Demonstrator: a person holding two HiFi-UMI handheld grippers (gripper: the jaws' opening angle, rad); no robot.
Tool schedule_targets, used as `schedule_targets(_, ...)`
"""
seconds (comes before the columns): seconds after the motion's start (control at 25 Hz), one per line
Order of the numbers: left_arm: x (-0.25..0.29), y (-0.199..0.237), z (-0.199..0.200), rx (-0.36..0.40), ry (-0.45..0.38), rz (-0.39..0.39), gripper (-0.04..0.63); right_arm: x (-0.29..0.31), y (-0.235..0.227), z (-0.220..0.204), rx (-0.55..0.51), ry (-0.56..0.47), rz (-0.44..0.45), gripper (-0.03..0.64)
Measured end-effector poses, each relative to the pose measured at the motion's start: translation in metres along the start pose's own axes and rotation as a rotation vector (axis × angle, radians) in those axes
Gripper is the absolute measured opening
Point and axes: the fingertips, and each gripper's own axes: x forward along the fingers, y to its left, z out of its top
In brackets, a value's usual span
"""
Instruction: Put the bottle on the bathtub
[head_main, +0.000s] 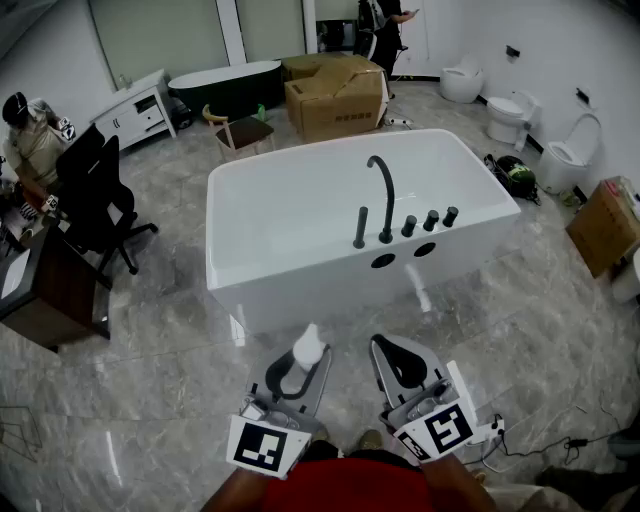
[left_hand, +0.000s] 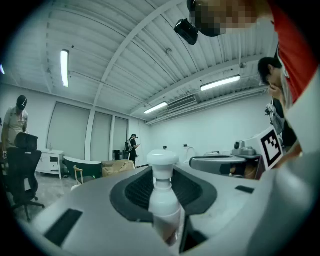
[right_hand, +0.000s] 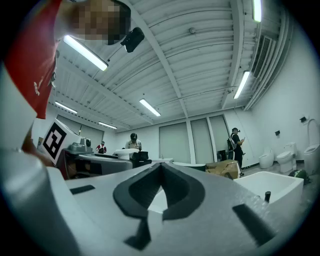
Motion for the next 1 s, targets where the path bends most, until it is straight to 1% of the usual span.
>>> schedule_targets(0.12,-0.003,0.01,0.001,0.0,-0.006,-0.003,0.106,0.009,0.006,0.0,-0.002,-0.001,-0.004,0.003)
schedule_targets(0.28,-0.006,0.027,-0.002,-0.006,-0.011,-0.008,0.106,0.023,0.014,0.0,0.023,-0.017,0.005,0.003)
schedule_targets(0.4,-0.006,0.04,-0.006,-0.008,-0.019,-0.019,0.106,0.035,0.018,-0.001,0.021,-0.027,-0.007,0.003)
schedule_targets(0.72,0.002,0.074,-0.025,-0.023,-0.014,-0.053,0.106,0.058,0.03,-0.019,-0.005,0.009,-0.045,0.003)
schedule_targets(0.84,0.011,0.084,-0.027,-0.031,-0.017,-0.054,0.106,0.062,0.026,-0.026,0.002,0.029,-0.058,0.003)
schedule_targets(1.0,0.032,0.097,-0.029,-0.031,-0.011,-0.047,0.106,0.076,0.009,-0.03,0.002,0.034,-0.064,0.003)
